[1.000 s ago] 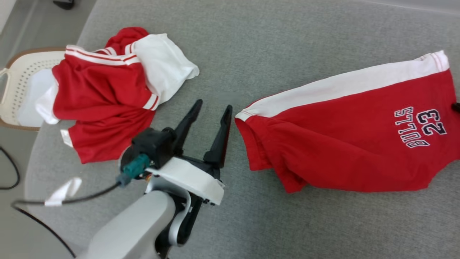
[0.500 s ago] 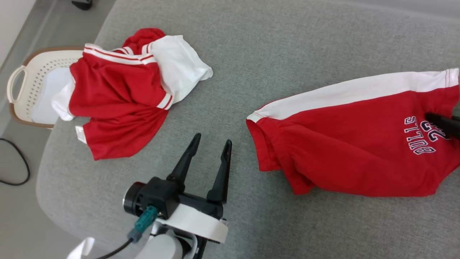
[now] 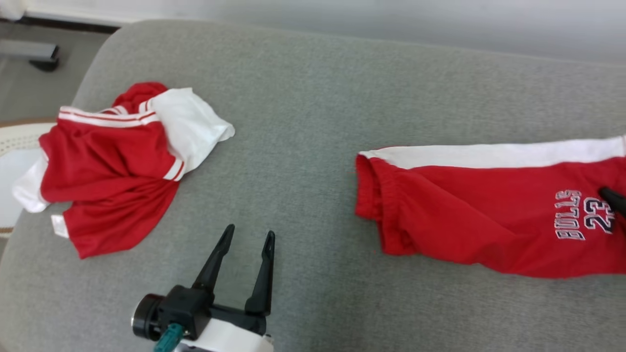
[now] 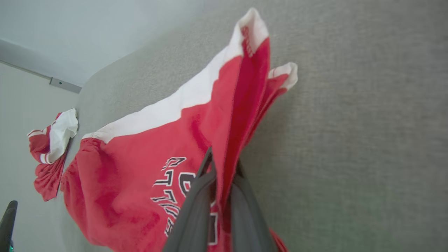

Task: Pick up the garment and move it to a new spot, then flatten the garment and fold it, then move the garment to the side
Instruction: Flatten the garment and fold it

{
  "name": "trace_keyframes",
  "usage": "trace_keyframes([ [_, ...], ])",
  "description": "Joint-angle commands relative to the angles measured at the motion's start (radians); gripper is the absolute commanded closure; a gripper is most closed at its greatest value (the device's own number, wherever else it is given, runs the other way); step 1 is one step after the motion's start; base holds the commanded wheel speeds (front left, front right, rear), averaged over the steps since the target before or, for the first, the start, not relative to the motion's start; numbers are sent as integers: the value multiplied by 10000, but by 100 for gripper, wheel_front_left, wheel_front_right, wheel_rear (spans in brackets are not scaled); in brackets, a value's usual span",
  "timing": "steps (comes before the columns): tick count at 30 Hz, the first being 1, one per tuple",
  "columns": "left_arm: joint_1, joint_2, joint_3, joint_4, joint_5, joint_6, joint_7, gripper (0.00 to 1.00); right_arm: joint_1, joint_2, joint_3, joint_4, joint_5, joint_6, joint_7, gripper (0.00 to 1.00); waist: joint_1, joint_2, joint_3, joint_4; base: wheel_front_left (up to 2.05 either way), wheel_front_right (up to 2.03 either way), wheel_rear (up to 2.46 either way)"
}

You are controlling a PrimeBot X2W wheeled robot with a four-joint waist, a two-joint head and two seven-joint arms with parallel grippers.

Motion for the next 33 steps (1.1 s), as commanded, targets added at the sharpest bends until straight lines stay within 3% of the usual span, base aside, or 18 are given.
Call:
trace_keyframes([
  [1, 232, -24, 147, 9, 240, -119, -3, 0, 481, -9, -278, -68, 54, -25, -173, 100, 1, -1, -401, -416, 0, 0, 0],
  [9, 458, -356, 628, 92, 703, -628, -3, 0, 1025, 107, -1865, 546, -758, -25, -924, 100, 1, -1, -538, -583, 0, 0, 0],
  [15, 656, -617, 727, 248, 824, -902, -3, 0, 551, 876, -2233, -74, -1467, -24, 23, 100, 1, -1, -730, -440, 0, 0, 0],
  [18, 724, -725, 773, 347, 828, -989, -4, 0, 369, 1557, -2120, -711, -2127, -24, 640, 100, 1, -1, -818, -375, 0, 0, 0],
  [27, 509, -860, 584, 605, 584, -1127, -4, 0, -92, 4898, -2122, -811, -5367, -24, 1879, 100, 1, -1, -910, 43, 0, 0, 0],
  [32, 576, -871, 389, 727, 300, -1002, -4, 0, -359, 5780, -2934, -297, -6625, -24, 1627, 100, 1, -1, -1030, 340, 0, 0, 0],
  [33, 606, -870, 351, 751, 266, -974, -4, 0, -400, 5847, -3072, -200, -6786, -24, 1499, 93, 1, -1, -1069, 387, 0, 0, 0],
])
